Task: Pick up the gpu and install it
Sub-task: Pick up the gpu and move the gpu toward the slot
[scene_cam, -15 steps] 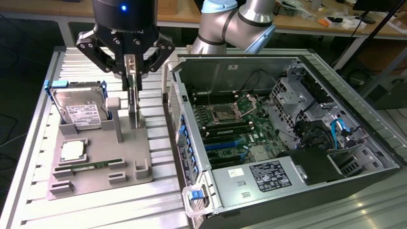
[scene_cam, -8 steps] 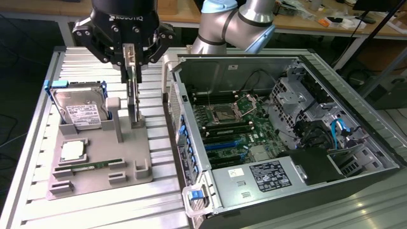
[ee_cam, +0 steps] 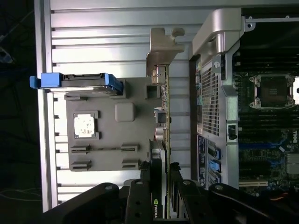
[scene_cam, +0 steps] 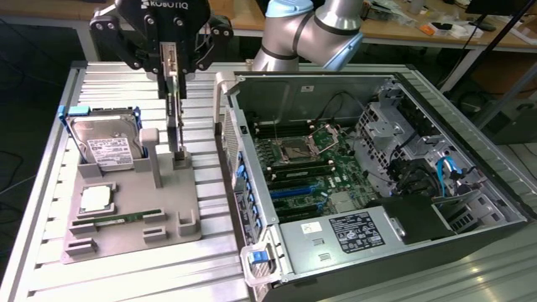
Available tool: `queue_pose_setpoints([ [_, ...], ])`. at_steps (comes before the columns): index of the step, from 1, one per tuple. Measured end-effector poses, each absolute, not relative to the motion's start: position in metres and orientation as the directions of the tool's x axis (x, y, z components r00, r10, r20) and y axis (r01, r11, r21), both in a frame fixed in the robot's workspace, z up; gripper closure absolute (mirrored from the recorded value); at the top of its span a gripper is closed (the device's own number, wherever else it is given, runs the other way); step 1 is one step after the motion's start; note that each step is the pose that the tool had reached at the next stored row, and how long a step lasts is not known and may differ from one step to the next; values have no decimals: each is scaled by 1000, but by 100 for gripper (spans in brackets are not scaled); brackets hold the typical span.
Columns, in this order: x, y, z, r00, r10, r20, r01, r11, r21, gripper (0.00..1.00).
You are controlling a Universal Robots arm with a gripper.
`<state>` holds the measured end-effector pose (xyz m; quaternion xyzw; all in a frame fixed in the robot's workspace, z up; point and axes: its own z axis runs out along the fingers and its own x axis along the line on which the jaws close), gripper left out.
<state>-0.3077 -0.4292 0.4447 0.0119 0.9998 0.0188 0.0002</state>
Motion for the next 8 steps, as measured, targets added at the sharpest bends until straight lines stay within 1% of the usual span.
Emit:
queue_pose_setpoints([
  [5,-308,-429,458,-1000,24,0,24,999,38,73],
  [8,-303,-429,459,-1000,24,0,24,999,38,73],
])
